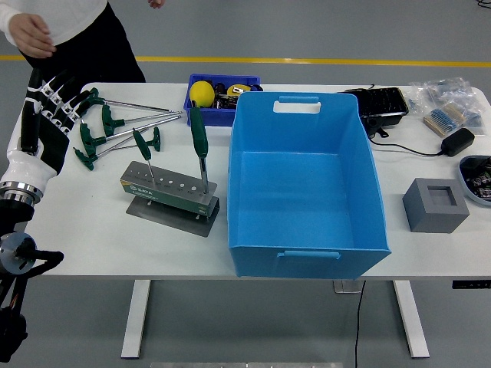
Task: Lift tool from toolbox,place it in box,lift tool from toolbox,place it in box
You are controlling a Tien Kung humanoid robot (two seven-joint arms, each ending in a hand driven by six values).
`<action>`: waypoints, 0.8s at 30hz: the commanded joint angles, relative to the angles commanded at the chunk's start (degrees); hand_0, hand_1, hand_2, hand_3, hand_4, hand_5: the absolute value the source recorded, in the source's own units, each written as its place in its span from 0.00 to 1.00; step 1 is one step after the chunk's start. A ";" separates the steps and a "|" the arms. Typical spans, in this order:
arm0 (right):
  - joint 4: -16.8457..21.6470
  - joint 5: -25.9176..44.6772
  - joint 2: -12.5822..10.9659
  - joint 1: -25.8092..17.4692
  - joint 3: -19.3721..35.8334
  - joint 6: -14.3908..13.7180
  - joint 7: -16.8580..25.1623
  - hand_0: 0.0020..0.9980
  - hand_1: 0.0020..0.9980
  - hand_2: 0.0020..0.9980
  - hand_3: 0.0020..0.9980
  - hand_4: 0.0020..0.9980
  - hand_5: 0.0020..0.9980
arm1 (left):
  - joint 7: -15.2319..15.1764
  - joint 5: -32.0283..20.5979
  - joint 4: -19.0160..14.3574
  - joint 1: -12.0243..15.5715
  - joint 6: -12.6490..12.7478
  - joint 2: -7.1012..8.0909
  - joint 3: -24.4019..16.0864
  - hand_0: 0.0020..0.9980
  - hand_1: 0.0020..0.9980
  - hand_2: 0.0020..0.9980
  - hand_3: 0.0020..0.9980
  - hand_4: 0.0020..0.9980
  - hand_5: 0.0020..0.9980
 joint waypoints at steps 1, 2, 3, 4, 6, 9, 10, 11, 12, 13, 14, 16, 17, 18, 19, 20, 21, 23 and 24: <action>0.00 -0.04 0.00 0.00 0.02 0.00 -0.01 0.67 0.64 0.72 0.56 0.79 0.72 | 0.01 0.00 0.03 -0.02 -0.03 0.03 0.03 0.86 0.77 0.88 0.83 1.00 0.81; 0.00 -0.09 -0.01 0.00 0.04 0.00 -0.02 0.67 0.64 0.72 0.56 0.79 0.72 | 0.02 0.01 0.05 -0.04 -0.05 0.05 0.06 0.86 0.77 0.88 0.83 1.00 0.81; 0.00 -0.13 -0.02 0.00 0.05 0.00 -0.02 0.67 0.64 0.72 0.56 0.79 0.72 | 0.02 0.02 0.09 -0.09 -0.07 0.11 0.10 0.86 0.77 0.88 0.82 1.00 0.80; 0.00 -0.19 -0.04 0.00 0.08 0.01 -0.03 0.67 0.64 0.72 0.56 0.79 0.72 | 0.01 0.01 0.10 -0.16 -0.09 0.19 0.13 0.86 0.77 0.88 0.82 1.00 0.80; 0.00 -0.26 -0.05 -0.03 0.12 0.00 -0.05 0.67 0.64 0.72 0.56 0.79 0.72 | -0.01 0.00 0.09 -0.30 -0.10 0.34 0.11 0.86 0.77 0.88 0.82 1.00 0.80; 0.01 -0.25 -0.04 -0.10 0.13 0.00 -0.06 0.67 0.64 0.72 0.56 0.79 0.72 | -0.03 0.04 0.06 -0.37 -0.11 0.39 0.02 0.85 0.77 0.87 0.83 1.00 0.80; 0.02 -0.20 -0.04 -0.13 0.11 0.01 -0.06 0.67 0.64 0.72 0.56 0.79 0.72 | -0.03 0.08 0.08 -0.38 -0.09 0.35 -0.02 0.85 0.77 0.87 0.83 1.00 0.80; 0.02 -0.16 -0.04 -0.15 0.09 0.01 -0.06 0.67 0.64 0.72 0.56 0.79 0.72 | -0.03 0.13 0.10 -0.39 -0.08 0.32 -0.06 0.85 0.77 0.87 0.83 1.00 0.80; 0.03 -0.14 -0.06 -0.15 0.05 0.02 -0.07 0.67 0.64 0.72 0.56 0.79 0.72 | -0.02 0.19 0.15 -0.43 -0.08 0.30 -0.09 0.85 0.77 0.87 0.83 1.00 0.80; 0.03 -0.14 -0.07 -0.14 0.02 0.03 -0.09 0.67 0.64 0.72 0.56 0.79 0.72 | -0.02 0.23 0.17 -0.45 -0.07 0.30 -0.12 0.85 0.77 0.87 0.83 1.00 0.80; 0.03 -0.12 -0.07 -0.15 0.01 0.04 -0.10 0.67 0.64 0.72 0.56 0.79 0.72 | -0.02 0.25 0.18 -0.47 -0.07 0.30 -0.15 0.85 0.77 0.87 0.83 1.00 0.80; 0.03 -0.10 -0.07 -0.18 0.02 0.05 -0.13 0.67 0.64 0.72 0.56 0.79 0.72 | -0.04 0.34 0.15 -0.49 -0.06 0.31 -0.25 0.85 0.77 0.87 0.82 1.00 0.79; 0.03 -0.12 -0.09 -0.17 0.02 0.07 -0.17 0.67 0.64 0.72 0.56 0.79 0.72 | -0.05 0.42 0.12 -0.52 -0.04 0.30 -0.37 0.85 0.77 0.87 0.82 1.00 0.79; 0.03 -0.12 -0.09 -0.15 0.00 0.08 -0.18 0.67 0.64 0.72 0.56 0.79 0.72 | -0.05 0.47 0.11 -0.54 -0.04 0.30 -0.45 0.85 0.77 0.87 0.82 1.00 0.79; 0.03 -0.13 -0.08 -0.13 0.01 0.07 -0.19 0.67 0.64 0.72 0.56 0.79 0.72 | -0.05 0.53 0.09 -0.58 -0.06 0.31 -0.55 0.85 0.77 0.87 0.82 1.00 0.79; 0.02 -0.11 -0.06 -0.13 0.01 0.06 -0.20 0.67 0.64 0.72 0.56 0.79 0.72 | -0.05 0.60 0.08 -0.61 -0.05 0.32 -0.66 0.85 0.77 0.87 0.82 1.00 0.79; 0.02 -0.08 -0.05 -0.12 0.01 0.07 -0.21 0.67 0.64 0.72 0.56 0.79 0.72 | -0.06 0.70 0.06 -0.64 -0.05 0.33 -0.81 0.85 0.77 0.87 0.82 1.00 0.78; 0.03 0.08 -0.04 -0.10 -0.06 0.09 -0.20 0.67 0.64 0.72 0.56 0.79 0.72 | -0.11 0.90 0.02 -0.70 -0.03 0.38 -1.15 0.85 0.77 0.87 0.82 1.00 0.78; 0.02 0.15 -0.04 -0.07 -0.10 0.09 -0.18 0.67 0.64 0.72 0.56 0.79 0.72 | -0.13 1.05 0.00 -0.73 -0.05 0.41 -1.29 0.85 0.77 0.87 0.82 1.00 0.78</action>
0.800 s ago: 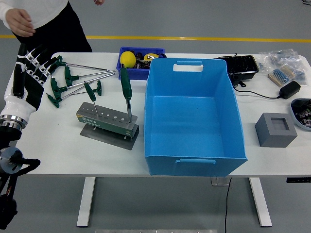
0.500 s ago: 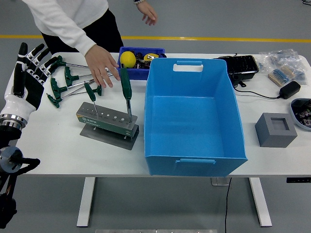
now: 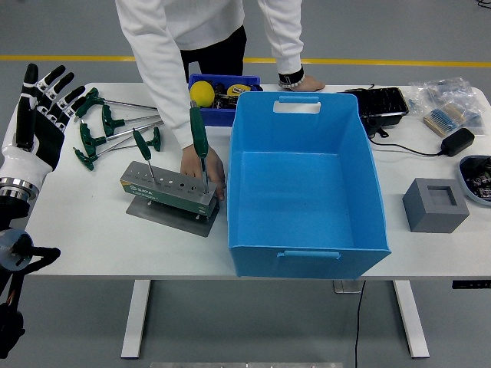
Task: Lift tool from toolbox,place it in box,lift tool from toolbox,place it in box
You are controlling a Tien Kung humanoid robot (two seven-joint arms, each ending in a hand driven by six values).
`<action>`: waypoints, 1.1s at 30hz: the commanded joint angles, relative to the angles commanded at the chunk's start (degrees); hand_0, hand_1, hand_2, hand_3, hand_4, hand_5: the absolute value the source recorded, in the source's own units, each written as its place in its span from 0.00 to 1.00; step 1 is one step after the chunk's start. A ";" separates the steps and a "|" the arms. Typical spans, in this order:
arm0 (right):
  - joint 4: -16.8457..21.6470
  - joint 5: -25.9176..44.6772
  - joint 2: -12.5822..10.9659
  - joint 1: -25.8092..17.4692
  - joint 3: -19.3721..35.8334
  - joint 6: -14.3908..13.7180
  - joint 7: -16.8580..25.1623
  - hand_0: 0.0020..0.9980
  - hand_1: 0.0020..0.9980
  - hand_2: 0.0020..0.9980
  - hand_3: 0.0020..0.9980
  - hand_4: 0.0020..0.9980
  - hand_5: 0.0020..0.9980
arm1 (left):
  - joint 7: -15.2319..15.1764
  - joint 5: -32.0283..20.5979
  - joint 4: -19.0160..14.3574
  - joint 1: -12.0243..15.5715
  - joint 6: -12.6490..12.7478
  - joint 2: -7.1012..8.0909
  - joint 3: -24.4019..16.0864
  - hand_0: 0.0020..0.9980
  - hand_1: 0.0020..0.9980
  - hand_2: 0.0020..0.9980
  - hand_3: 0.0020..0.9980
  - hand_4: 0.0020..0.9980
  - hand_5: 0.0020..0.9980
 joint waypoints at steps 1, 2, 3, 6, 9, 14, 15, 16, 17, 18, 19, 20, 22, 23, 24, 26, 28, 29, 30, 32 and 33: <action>0.00 0.05 0.00 0.02 -0.03 0.01 0.01 0.67 0.64 0.72 0.56 0.79 0.72 | -0.04 0.14 -0.02 -0.03 -0.05 0.05 -0.10 0.85 0.77 0.87 0.82 1.00 0.78; -0.01 0.06 0.00 0.04 -0.03 0.02 0.01 0.67 0.64 0.72 0.56 0.79 0.72 | -0.13 0.19 -0.03 -0.07 -0.14 0.10 -0.17 0.85 0.77 0.87 0.82 1.00 0.78; -0.01 0.03 -0.01 0.06 -0.04 0.04 0.00 0.67 0.64 0.72 0.56 0.79 0.72 | -0.31 0.10 0.01 -0.10 -0.35 0.15 -0.24 0.85 0.77 0.87 0.82 1.00 0.78; 0.00 0.11 -0.04 0.09 -0.14 0.08 0.04 0.67 0.64 0.72 0.56 0.79 0.72 | -0.71 0.15 0.09 -0.21 -0.70 0.23 -0.32 0.85 0.77 0.87 0.82 1.00 0.78; 0.01 0.15 -0.07 0.13 -0.19 0.11 0.06 0.67 0.64 0.71 0.56 0.79 0.72 | -1.11 0.88 0.09 -0.52 -0.84 0.52 -0.14 0.85 0.79 0.88 0.83 1.00 0.78; 0.02 0.31 -0.16 0.32 -0.19 0.08 0.12 0.67 0.64 0.71 0.56 0.79 0.72 | -1.73 8.76 -0.50 -2.43 -0.97 2.47 0.59 0.85 0.79 0.88 0.83 1.00 0.78; 0.03 0.23 -0.19 0.38 -0.17 0.07 0.10 0.67 0.64 0.72 0.56 0.79 0.72 | -1.75 10.92 -0.73 -3.15 -1.48 3.30 1.01 0.88 0.86 0.94 0.85 1.00 0.75; 0.03 0.16 -0.24 0.44 -0.15 0.07 0.09 0.67 0.64 0.72 0.56 0.79 0.72 | -1.73 13.52 -1.05 -4.02 -2.22 4.27 1.56 0.88 0.86 0.94 0.85 1.00 0.75; 0.03 0.13 -0.28 0.48 -0.13 0.07 0.09 0.67 0.64 0.72 0.56 0.79 0.72 | -1.66 16.13 -1.41 -4.92 -3.09 5.21 2.17 0.88 0.86 0.94 0.85 1.00 0.75; 0.03 0.13 -0.30 0.50 -0.14 0.06 0.09 0.67 0.64 0.72 0.56 0.79 0.72 | -1.61 17.78 -1.62 -5.47 -3.67 5.76 2.53 0.88 0.86 0.94 0.85 1.00 0.75; 0.03 0.21 -0.34 0.55 -0.19 0.07 0.11 0.67 0.64 0.72 0.56 0.79 0.72 | -1.65 20.38 -2.40 -6.90 -5.21 7.10 3.68 0.88 0.86 0.94 0.85 1.00 0.75; 0.03 0.26 -0.35 0.56 -0.21 0.06 0.13 0.67 0.64 0.72 0.56 0.79 0.72 | -1.74 22.62 -2.94 -8.01 -6.46 8.05 4.62 0.88 0.86 0.94 0.85 1.00 0.75; 0.02 0.37 -0.34 0.59 -0.21 0.04 0.13 0.67 0.64 0.72 0.56 0.79 0.72 | -1.92 27.46 -3.85 -10.19 -8.70 9.73 6.97 0.96 0.96 1.00 0.92 1.00 0.59; 0.02 0.38 -0.35 0.61 -0.21 0.02 0.13 0.67 0.64 0.72 0.56 0.79 0.72 | -1.91 29.69 -4.12 -11.16 -9.43 10.44 8.27 0.96 0.96 1.00 0.92 1.00 0.59; 0.03 0.40 -0.35 0.64 -0.22 -0.01 0.13 0.67 0.64 0.72 0.56 0.79 0.72 | -1.88 32.30 -4.24 -12.19 -10.07 11.12 9.79 0.96 0.96 1.00 0.92 1.00 0.59; 0.03 0.42 -0.36 0.71 -0.23 -0.05 0.13 0.67 0.64 0.72 0.56 0.79 0.72 | -1.59 37.14 -4.05 -14.01 -11.48 12.12 12.53 0.96 0.96 1.00 0.92 1.00 0.59; 0.02 0.43 -0.35 0.74 -0.20 -0.11 0.12 0.67 0.64 0.72 0.56 0.79 0.72 | -0.41 42.36 -3.10 -16.24 -14.16 13.15 15.75 0.97 0.97 1.00 0.92 1.00 0.54; 0.02 0.42 -0.34 0.75 -0.18 -0.12 0.11 0.67 0.64 0.72 0.56 0.79 0.72 | -0.19 44.22 -2.81 -16.81 -14.70 13.37 16.81 0.97 0.97 1.00 0.92 1.00 0.54; 0.03 0.39 -0.35 0.78 -0.15 -0.13 0.09 0.67 0.64 0.72 0.56 0.79 0.72 | 0.01 46.45 -2.30 -17.64 -15.25 13.75 18.15 0.97 0.97 1.00 0.92 1.00 0.54; 0.03 0.35 -0.35 0.82 -0.12 -0.16 0.07 0.67 0.64 0.72 0.56 0.79 0.72 | 0.16 51.67 -1.37 -19.42 -16.04 14.57 21.41 0.97 0.97 1.00 0.92 1.00 0.54; 0.03 0.34 -0.33 0.82 -0.10 -0.18 0.06 0.67 0.64 0.72 0.56 0.79 0.72 | 0.08 54.27 -1.09 -20.01 -16.20 14.85 22.59 0.96 0.97 1.00 0.92 1.00 0.52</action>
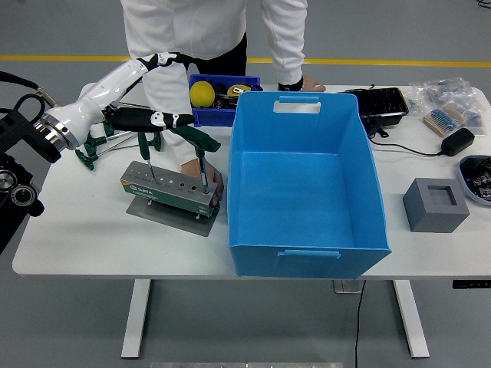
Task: Lift tool from toolbox,place it in box,lift tool from toolbox,place it in box
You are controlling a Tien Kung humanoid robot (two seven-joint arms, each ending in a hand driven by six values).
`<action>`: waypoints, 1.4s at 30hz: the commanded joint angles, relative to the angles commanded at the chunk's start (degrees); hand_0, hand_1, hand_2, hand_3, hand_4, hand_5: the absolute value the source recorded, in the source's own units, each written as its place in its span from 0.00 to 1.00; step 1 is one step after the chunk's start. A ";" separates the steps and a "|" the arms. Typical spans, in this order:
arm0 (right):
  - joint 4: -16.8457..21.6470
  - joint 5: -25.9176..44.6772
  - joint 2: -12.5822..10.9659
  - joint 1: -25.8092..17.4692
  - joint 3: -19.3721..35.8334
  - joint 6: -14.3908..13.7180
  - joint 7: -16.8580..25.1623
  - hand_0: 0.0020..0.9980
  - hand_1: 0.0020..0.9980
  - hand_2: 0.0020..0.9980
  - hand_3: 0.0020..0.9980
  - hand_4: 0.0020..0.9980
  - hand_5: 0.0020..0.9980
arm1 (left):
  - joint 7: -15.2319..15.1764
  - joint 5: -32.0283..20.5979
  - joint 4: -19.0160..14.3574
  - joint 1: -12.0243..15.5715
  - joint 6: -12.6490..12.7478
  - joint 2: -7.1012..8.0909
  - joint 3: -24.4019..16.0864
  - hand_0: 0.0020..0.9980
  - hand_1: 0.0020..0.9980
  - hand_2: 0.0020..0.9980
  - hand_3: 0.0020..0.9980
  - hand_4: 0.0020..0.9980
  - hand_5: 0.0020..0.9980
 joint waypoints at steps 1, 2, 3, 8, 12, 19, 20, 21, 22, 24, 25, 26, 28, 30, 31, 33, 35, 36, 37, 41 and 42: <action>0.00 -0.03 0.02 -0.01 0.05 -0.02 -0.02 0.67 0.64 0.72 0.56 0.79 0.72 | -0.09 2.23 0.40 -0.77 -0.19 0.32 1.39 0.96 0.97 1.00 0.92 1.00 0.52; 0.00 -0.10 0.03 -0.01 0.10 -0.02 -0.04 0.67 0.64 0.72 0.56 0.79 0.72 | -0.11 4.41 0.80 -1.38 -0.38 0.50 2.47 0.96 0.97 1.00 0.92 1.00 0.52; 0.00 -0.22 0.03 -0.01 0.16 -0.03 -0.08 0.67 0.64 0.72 0.56 0.79 0.72 | 0.02 6.72 1.26 -1.99 -0.69 0.62 3.54 0.96 0.97 1.00 0.92 1.00 0.52; 0.02 -0.71 0.08 0.01 0.42 -0.05 -0.24 0.68 0.64 0.72 0.56 0.79 0.72 | 1.73 10.07 3.29 -3.93 -2.37 -0.11 6.02 0.95 0.96 1.00 0.93 1.00 0.50; 0.04 -1.06 0.10 0.07 0.51 -0.05 -0.30 0.68 0.64 0.72 0.56 0.79 0.72 | 2.14 11.19 4.42 -5.63 -3.09 -0.56 8.47 0.93 0.92 0.97 0.91 1.00 0.50; 0.09 -1.11 0.04 0.20 0.50 -0.01 -0.32 0.68 0.64 0.72 0.56 0.79 0.72 | 4.67 13.78 7.59 -10.85 -4.86 0.15 15.59 0.84 0.81 0.83 0.82 1.00 0.51; 0.09 -1.00 0.03 0.20 0.47 -0.02 -0.28 0.68 0.64 0.72 0.56 0.79 0.72 | 4.69 14.03 7.96 -11.58 -4.61 0.26 16.56 0.84 0.81 0.83 0.82 1.00 0.51; 0.09 -0.91 0.03 0.21 0.43 -0.01 -0.25 0.68 0.64 0.72 0.56 0.79 0.72 | 4.62 14.22 8.24 -12.15 -4.27 0.34 17.34 0.84 0.81 0.83 0.82 1.00 0.51; 0.10 -0.87 0.00 0.22 0.40 0.00 -0.23 0.68 0.64 0.72 0.56 0.79 0.72 | 4.52 14.48 8.54 -12.76 -3.90 0.38 18.20 0.84 0.81 0.83 0.82 1.00 0.51; 0.11 -0.83 -0.04 0.27 0.33 0.03 -0.20 0.68 0.64 0.72 0.56 0.79 0.72 | 4.00 14.96 9.16 -13.67 -2.93 0.32 19.61 0.84 0.81 0.83 0.82 1.00 0.51; 0.12 -0.72 -0.04 0.28 0.28 0.02 -0.15 0.68 0.64 0.72 0.56 0.79 0.72 | 3.66 15.14 9.61 -14.06 -2.27 0.23 20.25 0.74 0.65 0.67 0.70 1.00 0.51; 0.13 -0.68 -0.04 0.31 0.28 0.01 -0.13 0.68 0.64 0.72 0.56 0.79 0.72 | 3.43 15.40 10.09 -14.41 -1.73 0.10 20.83 0.74 0.65 0.67 0.70 1.00 0.51; 0.15 -0.79 -0.06 0.36 0.27 0.00 -0.15 0.68 0.64 0.72 0.56 0.79 0.72 | 3.26 16.15 10.91 -14.92 -0.93 -0.19 21.71 0.74 0.65 0.67 0.70 1.00 0.51; 0.17 -0.67 -0.07 0.36 0.23 0.00 -0.11 0.68 0.64 0.72 0.56 0.79 0.72 | 3.13 16.66 11.42 -15.30 -0.26 -0.33 22.42 0.74 0.65 0.67 0.70 1.00 0.51; 0.17 -0.56 -0.08 0.34 0.19 0.01 -0.08 0.68 0.64 0.72 0.56 0.79 0.72 | 3.07 16.86 11.67 -15.52 0.09 -0.40 22.80 0.62 0.54 0.56 0.62 1.00 0.51; 0.19 -0.58 -0.10 0.27 0.19 0.03 -0.09 0.68 0.64 0.72 0.56 0.79 0.72 | 2.98 17.14 12.15 -15.79 0.75 -0.60 23.31 0.62 0.54 0.56 0.62 1.00 0.51; 0.20 -0.66 -0.08 0.18 0.23 0.04 -0.12 0.68 0.64 0.72 0.56 0.79 0.72 | 2.93 17.23 12.78 -15.69 1.44 -0.97 23.32 0.62 0.54 0.56 0.62 1.00 0.51; 0.21 -0.67 -0.06 0.14 0.25 0.04 -0.13 0.68 0.64 0.72 0.56 0.79 0.72 | 2.99 17.22 13.18 -15.61 1.66 -1.19 23.30 0.62 0.54 0.56 0.62 1.00 0.51; 0.21 -0.72 -0.04 0.11 0.28 0.03 -0.15 0.68 0.64 0.72 0.56 0.79 0.72 | 3.05 17.26 13.46 -15.54 1.75 -1.34 23.31 0.48 0.40 0.42 0.53 1.00 0.52; 0.45 -2.68 -0.11 0.09 1.31 -0.11 -0.79 0.68 0.64 0.72 0.56 0.79 0.72 | 3.24 17.94 14.64 -15.26 2.76 -1.78 23.75 0.48 0.40 0.42 0.53 1.00 0.52; 0.47 -3.01 -0.12 0.08 1.46 -0.12 -0.89 0.68 0.64 0.72 0.56 0.79 0.72 | 3.40 18.20 14.88 -15.20 3.03 -1.89 23.80 0.48 0.40 0.42 0.53 1.00 0.52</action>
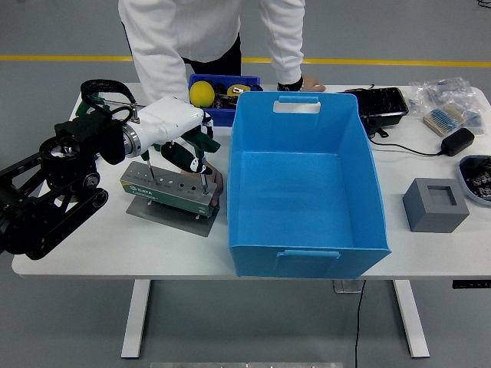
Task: Lift tool from toolbox,place it in box,lift tool from toolbox,place it in box
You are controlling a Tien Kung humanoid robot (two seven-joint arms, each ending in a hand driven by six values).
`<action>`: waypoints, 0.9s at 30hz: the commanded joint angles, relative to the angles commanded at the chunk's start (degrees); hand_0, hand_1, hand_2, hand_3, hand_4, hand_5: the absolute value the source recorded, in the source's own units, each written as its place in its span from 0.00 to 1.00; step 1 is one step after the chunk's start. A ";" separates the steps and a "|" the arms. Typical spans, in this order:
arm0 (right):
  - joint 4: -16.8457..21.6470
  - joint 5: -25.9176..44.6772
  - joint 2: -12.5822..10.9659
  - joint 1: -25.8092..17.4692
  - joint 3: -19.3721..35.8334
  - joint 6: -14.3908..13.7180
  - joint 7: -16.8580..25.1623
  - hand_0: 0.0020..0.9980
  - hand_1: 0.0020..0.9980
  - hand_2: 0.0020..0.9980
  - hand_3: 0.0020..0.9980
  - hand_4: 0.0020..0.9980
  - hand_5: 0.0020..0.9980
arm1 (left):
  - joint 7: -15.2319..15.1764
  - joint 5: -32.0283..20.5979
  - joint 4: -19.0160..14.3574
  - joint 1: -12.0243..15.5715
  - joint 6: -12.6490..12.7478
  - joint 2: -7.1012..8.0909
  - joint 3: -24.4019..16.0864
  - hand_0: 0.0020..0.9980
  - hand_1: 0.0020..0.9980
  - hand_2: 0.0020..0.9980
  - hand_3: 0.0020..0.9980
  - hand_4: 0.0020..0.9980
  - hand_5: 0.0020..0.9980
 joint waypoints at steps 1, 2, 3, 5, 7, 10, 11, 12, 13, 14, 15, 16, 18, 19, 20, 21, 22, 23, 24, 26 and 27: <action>0.00 -0.11 0.02 -0.04 0.05 -0.01 -0.02 0.68 0.64 0.72 0.56 0.79 0.72 | 0.22 0.31 0.29 0.08 0.25 -0.14 0.02 0.45 0.36 0.38 0.49 1.00 0.53; -0.02 -0.10 0.06 -0.08 0.09 -0.03 -0.02 0.68 0.64 0.72 0.56 0.79 0.72 | 0.40 0.50 0.54 0.15 0.45 -0.26 0.02 0.45 0.36 0.38 0.49 1.00 0.53; -0.03 -0.09 0.09 -0.11 0.09 -0.04 -0.02 0.68 0.64 0.72 0.56 0.79 0.72 | 0.55 0.62 0.74 0.22 0.68 -0.34 0.03 0.45 0.36 0.38 0.49 1.00 0.53; -0.02 -0.10 0.09 -0.15 0.05 -0.03 -0.02 0.68 0.64 0.72 0.56 0.79 0.72 | 0.86 0.92 1.15 0.34 1.26 -0.48 0.11 0.45 0.36 0.38 0.49 1.00 0.53; -0.02 -0.12 0.09 -0.19 0.08 -0.03 -0.02 0.68 0.64 0.72 0.56 0.79 0.72 | 1.06 1.09 1.40 0.39 1.77 -0.52 0.25 0.37 0.26 0.30 0.39 1.00 0.53; -0.01 0.11 0.06 -0.22 -0.02 -0.02 0.05 0.68 0.64 0.72 0.56 0.79 0.72 | 1.32 1.37 1.58 0.41 2.74 -0.59 0.38 0.37 0.26 0.30 0.39 1.00 0.53; 0.01 0.11 0.04 -0.18 -0.02 -0.02 0.04 0.68 0.64 0.72 0.56 0.79 0.72 | 1.37 1.43 1.63 0.39 3.04 -0.66 0.36 0.37 0.26 0.30 0.39 1.00 0.53; 0.02 0.06 0.02 -0.14 0.00 -0.02 0.03 0.68 0.64 0.72 0.56 0.79 0.72 | 1.41 1.49 1.69 0.38 3.25 -0.72 0.33 0.37 0.26 0.30 0.39 1.00 0.53; 0.03 -0.01 0.01 -0.10 0.01 -0.03 0.01 0.68 0.64 0.72 0.56 0.79 0.72 | 1.46 1.55 1.75 0.36 3.39 -0.78 0.30 0.33 0.19 0.24 0.31 1.00 0.54; 0.03 -0.02 0.00 -0.07 0.01 -0.02 0.00 0.68 0.64 0.72 0.56 0.79 0.72 | 1.51 1.59 1.81 0.36 3.49 -0.82 0.30 0.33 0.19 0.24 0.31 1.00 0.54; 0.03 0.03 0.00 -0.05 -0.01 -0.02 0.00 0.68 0.64 0.72 0.56 0.79 0.72 | 1.59 1.60 1.88 0.35 3.58 -0.85 0.33 0.33 0.19 0.24 0.31 1.00 0.54; 0.02 0.13 -0.01 -0.04 -0.04 -0.02 0.02 0.68 0.64 0.72 0.56 0.79 0.72 | 1.69 1.61 1.98 0.35 3.70 -0.88 0.37 0.33 0.19 0.24 0.31 1.00 0.54; 0.02 0.22 -0.03 0.01 -0.11 0.00 0.04 0.68 0.64 0.72 0.56 0.79 0.72 | 1.80 1.59 2.16 0.34 3.87 -0.90 0.43 0.33 0.19 0.24 0.31 1.00 0.54; 0.01 0.28 -0.03 0.04 -0.15 0.00 0.06 0.68 0.64 0.72 0.56 0.79 0.72 | 1.87 1.57 2.29 0.31 3.95 -0.91 0.48 0.28 0.15 0.19 0.25 1.00 0.55; 0.00 0.33 -0.02 0.06 -0.15 0.00 0.06 0.68 0.64 0.72 0.56 0.79 0.72 | 1.96 1.52 2.42 0.29 4.09 -0.91 0.52 0.28 0.15 0.19 0.25 1.00 0.55; -0.01 0.39 -0.01 0.07 -0.17 0.00 0.07 0.68 0.64 0.72 0.56 0.79 0.72 | 2.07 1.45 2.56 0.28 4.31 -0.91 0.56 0.28 0.15 0.19 0.25 1.00 0.55; -0.01 0.45 -0.01 0.09 -0.19 0.00 0.08 0.68 0.64 0.72 0.56 0.79 0.72 | 2.16 1.38 2.67 0.27 4.51 -0.91 0.60 0.28 0.15 0.19 0.25 1.00 0.55; -0.02 0.54 -0.02 0.11 -0.23 0.01 0.11 0.68 0.64 0.72 0.56 0.79 0.72 | 2.31 1.29 2.81 0.26 4.83 -0.91 0.70 0.28 0.15 0.19 0.25 1.00 0.55; -0.02 0.59 -0.02 0.16 -0.26 0.02 0.12 0.68 0.64 0.72 0.56 0.79 0.72 | 2.60 1.30 2.95 0.23 5.41 -0.88 0.92 0.28 0.15 0.19 0.25 1.00 0.55; -0.04 0.55 -0.04 0.25 -0.26 0.02 0.12 0.68 0.64 0.72 0.56 0.79 0.72 | 3.03 1.41 3.07 0.29 6.35 -0.79 1.20 0.24 0.11 0.16 0.22 1.00 0.57; -0.04 0.55 -0.05 0.27 -0.26 0.03 0.12 0.68 0.64 0.72 0.56 0.79 0.72 | 3.25 1.39 3.10 0.35 6.71 -0.73 1.32 0.24 0.11 0.16 0.22 1.00 0.57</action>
